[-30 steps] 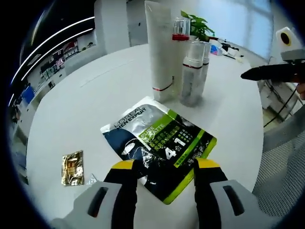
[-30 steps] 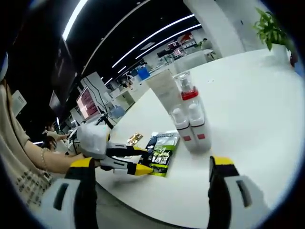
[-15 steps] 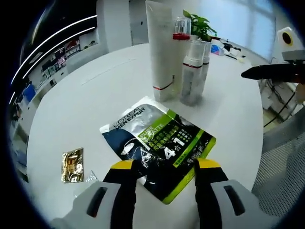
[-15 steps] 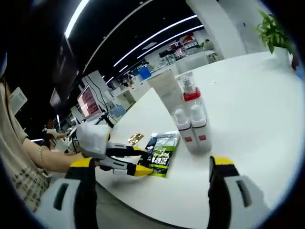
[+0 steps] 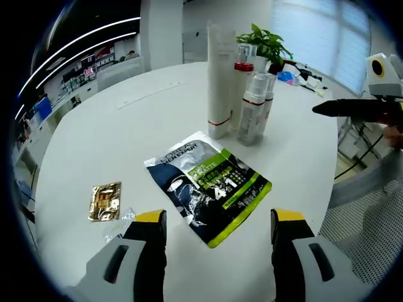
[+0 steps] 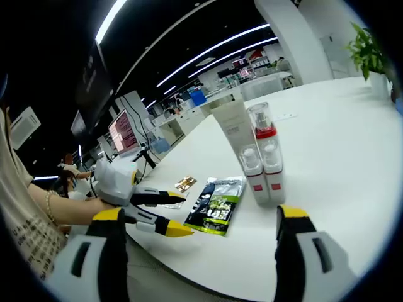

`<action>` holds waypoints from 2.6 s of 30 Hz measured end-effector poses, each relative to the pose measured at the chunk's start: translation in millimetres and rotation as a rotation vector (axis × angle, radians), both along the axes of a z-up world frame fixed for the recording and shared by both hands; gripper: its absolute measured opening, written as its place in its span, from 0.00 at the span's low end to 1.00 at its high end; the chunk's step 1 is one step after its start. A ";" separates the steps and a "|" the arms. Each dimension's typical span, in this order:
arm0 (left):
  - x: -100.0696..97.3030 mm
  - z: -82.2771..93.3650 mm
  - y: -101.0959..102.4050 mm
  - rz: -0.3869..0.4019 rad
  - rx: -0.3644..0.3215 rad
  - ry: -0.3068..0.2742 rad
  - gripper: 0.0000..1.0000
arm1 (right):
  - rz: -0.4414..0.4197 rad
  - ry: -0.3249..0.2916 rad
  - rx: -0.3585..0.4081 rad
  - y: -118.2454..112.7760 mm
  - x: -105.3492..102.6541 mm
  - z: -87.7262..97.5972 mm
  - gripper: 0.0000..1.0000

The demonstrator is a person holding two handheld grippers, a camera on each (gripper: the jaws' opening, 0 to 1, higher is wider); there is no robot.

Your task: Arrange the skincare products in the storage area until every visible bottle or jar stands upright without overlapping.

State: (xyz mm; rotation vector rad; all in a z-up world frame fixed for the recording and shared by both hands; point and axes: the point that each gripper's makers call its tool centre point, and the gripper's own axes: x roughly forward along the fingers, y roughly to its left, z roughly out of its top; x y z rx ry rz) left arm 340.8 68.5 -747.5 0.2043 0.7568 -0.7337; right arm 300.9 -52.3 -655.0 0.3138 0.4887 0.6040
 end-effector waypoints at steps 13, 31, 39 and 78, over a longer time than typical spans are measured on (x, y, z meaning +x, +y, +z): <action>-23.8 19.8 44.4 0.124 -0.073 -0.009 0.76 | 0.017 -0.023 -0.020 5.2 -4.5 3.0 1.00; -49.4 55.7 93.6 0.261 -0.159 -0.044 0.86 | 0.020 -0.073 0.013 6.7 -3.5 11.1 1.00; -51.0 66.5 107.3 0.299 -0.176 -0.074 0.89 | 0.039 -0.080 -0.035 8.8 -4.2 7.4 1.00; 29.0 -6.6 96.7 0.489 0.032 0.109 0.70 | 0.015 -0.054 -0.035 6.1 -1.6 2.8 1.00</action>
